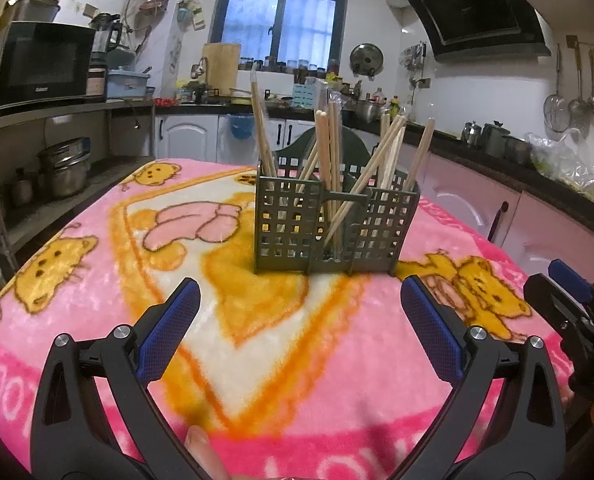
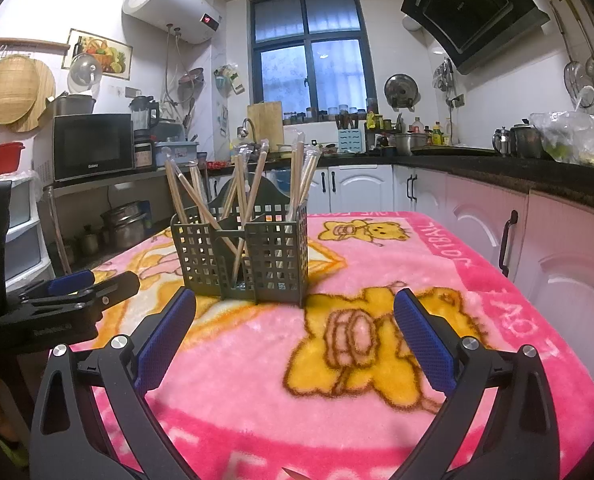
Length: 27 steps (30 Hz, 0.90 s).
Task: Organize utensils
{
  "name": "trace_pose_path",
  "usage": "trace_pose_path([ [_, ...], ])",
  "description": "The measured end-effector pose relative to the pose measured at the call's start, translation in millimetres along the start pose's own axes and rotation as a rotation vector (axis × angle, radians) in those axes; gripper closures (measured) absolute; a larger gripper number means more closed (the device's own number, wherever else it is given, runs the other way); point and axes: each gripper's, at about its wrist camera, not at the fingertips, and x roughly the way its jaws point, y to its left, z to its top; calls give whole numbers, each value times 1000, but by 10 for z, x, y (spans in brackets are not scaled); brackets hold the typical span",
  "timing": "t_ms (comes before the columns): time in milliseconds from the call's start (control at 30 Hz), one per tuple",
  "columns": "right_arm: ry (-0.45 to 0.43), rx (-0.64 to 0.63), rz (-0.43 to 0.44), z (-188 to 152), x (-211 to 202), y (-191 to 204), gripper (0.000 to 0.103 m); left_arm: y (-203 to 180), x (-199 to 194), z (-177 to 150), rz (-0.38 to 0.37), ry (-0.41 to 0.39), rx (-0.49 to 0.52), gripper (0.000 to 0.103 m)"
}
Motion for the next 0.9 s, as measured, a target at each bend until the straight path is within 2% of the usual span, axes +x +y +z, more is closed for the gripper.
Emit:
trace_pose_path([
  [133,12,21,-2,40,19,-70,7,84,12,37,-5,25,-34,11],
  [233,55,28,-34,184,82,-211,7,294,107,178,19,82,-48,11],
  [333,162,4,-125,370,336,-483,7,656,313,377,91,171,-62,11],
  [367,196,25,-157,434,459,-662,7,787,410,431,128,205,-51,11],
  [400,229,35,-186,465,573,-788,7,965,553,492,202,251,-40,11],
  [467,356,47,-250,477,933,-1095,7,1225,742,525,269,280,-46,11],
  [533,490,65,-257,383,1279,-1324,7,1518,1029,475,355,369,-74,11],
  [567,578,57,-276,292,1469,-1413,7,1624,1139,434,368,397,-85,11],
  [633,654,18,-295,129,1694,-1487,7,1843,1364,293,431,470,-118,11],
  [667,679,7,-310,34,1779,-1523,7,1930,1463,212,425,522,-145,10],
  [733,670,83,-278,-61,1798,-1664,6,2017,1420,229,391,505,-193,9],
  [900,669,69,-295,-43,1640,-1675,6,1971,1399,202,414,522,-163,9],
])
